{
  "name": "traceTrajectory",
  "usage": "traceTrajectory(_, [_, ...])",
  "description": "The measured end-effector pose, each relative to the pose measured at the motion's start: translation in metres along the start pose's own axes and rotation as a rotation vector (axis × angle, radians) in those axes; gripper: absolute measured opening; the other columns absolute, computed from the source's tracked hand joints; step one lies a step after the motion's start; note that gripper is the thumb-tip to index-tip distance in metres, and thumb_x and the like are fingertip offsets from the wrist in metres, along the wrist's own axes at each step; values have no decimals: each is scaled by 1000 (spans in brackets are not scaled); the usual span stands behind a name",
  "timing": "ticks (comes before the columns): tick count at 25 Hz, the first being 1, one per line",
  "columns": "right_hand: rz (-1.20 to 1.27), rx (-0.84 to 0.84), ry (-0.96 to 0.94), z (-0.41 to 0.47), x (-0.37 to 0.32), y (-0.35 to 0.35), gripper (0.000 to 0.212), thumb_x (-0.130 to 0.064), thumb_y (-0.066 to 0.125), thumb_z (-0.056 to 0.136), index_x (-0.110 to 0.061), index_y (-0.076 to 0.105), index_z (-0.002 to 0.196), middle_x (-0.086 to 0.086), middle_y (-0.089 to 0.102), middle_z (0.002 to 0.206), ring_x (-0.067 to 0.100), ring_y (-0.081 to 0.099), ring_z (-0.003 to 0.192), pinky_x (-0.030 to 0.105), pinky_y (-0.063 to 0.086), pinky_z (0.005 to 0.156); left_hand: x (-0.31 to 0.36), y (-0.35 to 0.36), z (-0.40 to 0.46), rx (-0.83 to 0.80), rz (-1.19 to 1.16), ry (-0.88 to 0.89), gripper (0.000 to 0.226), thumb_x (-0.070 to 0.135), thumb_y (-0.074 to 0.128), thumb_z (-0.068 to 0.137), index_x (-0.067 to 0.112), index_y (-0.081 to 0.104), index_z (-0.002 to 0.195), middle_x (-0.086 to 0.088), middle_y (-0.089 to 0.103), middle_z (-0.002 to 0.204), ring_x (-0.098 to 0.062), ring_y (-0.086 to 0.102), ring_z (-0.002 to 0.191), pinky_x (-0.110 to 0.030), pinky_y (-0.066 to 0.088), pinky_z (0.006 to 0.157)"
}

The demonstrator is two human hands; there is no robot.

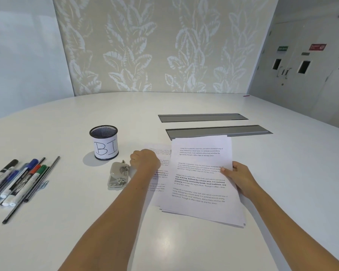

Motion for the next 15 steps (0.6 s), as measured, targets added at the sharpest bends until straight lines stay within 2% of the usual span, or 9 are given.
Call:
traceTrajectory(3, [56, -14, -4, -2, 0, -1, 13, -6, 70, 84, -8, 68, 97, 6, 78, 92, 23, 75, 81, 29, 58, 61, -7, 1, 0, -34, -85, -20, 52, 26, 66, 81, 5, 46, 125, -16, 51, 129, -33, 45, 121, -38, 40, 97])
traceTrajectory(7, [118, -14, 5, -3, -1, 0, 14, -6, 71, 84, -9, 69, 97, 7, 78, 91, 24, 75, 81, 29, 59, 60, -10, 1, 0, -56, -237, 60, 59, 30, 77, 76, -2, 48, 117, -12, 59, 115, -32, 58, 109, -33, 43, 75])
traceTrajectory(9, [132, 3, 7, -3, -1, -1, 13, -5, 70, 84, -9, 69, 96, 9, 78, 92, 26, 75, 81, 33, 60, 64, -11, -1, -2, -39, -302, 88, 40, 21, 76, 76, 2, 51, 102, -9, 59, 99, -31, 59, 96, -32, 41, 69])
traceTrajectory(11, [137, 27, 6, -2, -2, -1, 11, -5, 70, 84, -9, 69, 94, 11, 77, 94, 27, 74, 83, 38, 59, 72, -11, -1, -5, -45, -425, 133, 17, 9, 66, 78, 6, 50, 81, -7, 55, 83, -28, 53, 81, -29, 37, 65])
traceTrajectory(13, [93, 65, -3, -2, -5, 1, 8, -6, 70, 84, -11, 70, 90, 10, 75, 96, 27, 72, 85, 39, 58, 78, -15, 2, -7, -92, -622, 175, 3, 5, 56, 82, 4, 57, 84, -9, 60, 85, -25, 53, 76, -26, 37, 60])
traceTrajectory(15, [-2, 97, -12, -3, -8, 10, 3, -10, 69, 85, -13, 69, 85, 9, 74, 95, 27, 70, 88, 40, 57, 82, -20, 9, -13, -196, -793, 168, 12, 6, 51, 88, 6, 61, 94, -11, 65, 87, -25, 58, 72, -23, 36, 52])
Point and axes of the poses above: each hand's wrist, its own z-axis towards the middle knuckle, its own y-axis out of the palm, x = y × z, the point moved 8 cm from there along z, towards the middle knuckle
